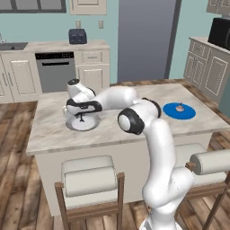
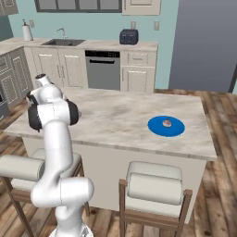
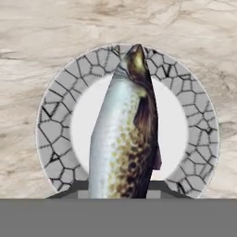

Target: Transport the fish and garlic to the fridge. Place the fish on the rack containing meat and place the garlic on the rack containing the vegetable, ensuring meats and vegetables are on different racks.

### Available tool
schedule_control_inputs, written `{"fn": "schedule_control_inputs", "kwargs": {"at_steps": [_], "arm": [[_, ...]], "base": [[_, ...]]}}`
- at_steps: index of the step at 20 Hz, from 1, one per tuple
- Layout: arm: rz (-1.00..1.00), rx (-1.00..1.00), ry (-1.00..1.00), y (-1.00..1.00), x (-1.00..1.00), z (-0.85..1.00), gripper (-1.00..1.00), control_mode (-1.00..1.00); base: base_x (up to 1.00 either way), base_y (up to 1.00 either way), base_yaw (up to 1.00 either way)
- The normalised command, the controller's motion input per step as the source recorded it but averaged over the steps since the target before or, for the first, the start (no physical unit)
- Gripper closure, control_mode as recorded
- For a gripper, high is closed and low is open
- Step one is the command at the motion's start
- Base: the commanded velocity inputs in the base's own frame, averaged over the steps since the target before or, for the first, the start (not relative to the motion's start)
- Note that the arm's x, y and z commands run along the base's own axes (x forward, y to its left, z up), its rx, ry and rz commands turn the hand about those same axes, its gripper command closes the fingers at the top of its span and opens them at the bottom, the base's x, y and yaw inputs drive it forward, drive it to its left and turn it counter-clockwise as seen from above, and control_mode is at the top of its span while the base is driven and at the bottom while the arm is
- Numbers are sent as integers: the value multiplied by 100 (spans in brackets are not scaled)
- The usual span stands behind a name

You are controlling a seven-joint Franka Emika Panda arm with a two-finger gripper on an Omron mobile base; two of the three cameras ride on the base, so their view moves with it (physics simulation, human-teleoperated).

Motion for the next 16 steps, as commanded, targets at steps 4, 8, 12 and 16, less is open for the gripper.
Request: {"fn": "schedule_control_inputs", "kwargs": {"at_steps": [4,8,12,16], "arm": [[-3,9,-8,-97,-100,2,100,-100],[-3,12,-12,-82,-100,59,100,-100],[0,11,-14,-60,-100,100,100,-100],[0,11,-1,-59,-100,96,100,-100]], "base": [[0,0,0],[0,0,0],[0,0,0],[0,0,0]]}}
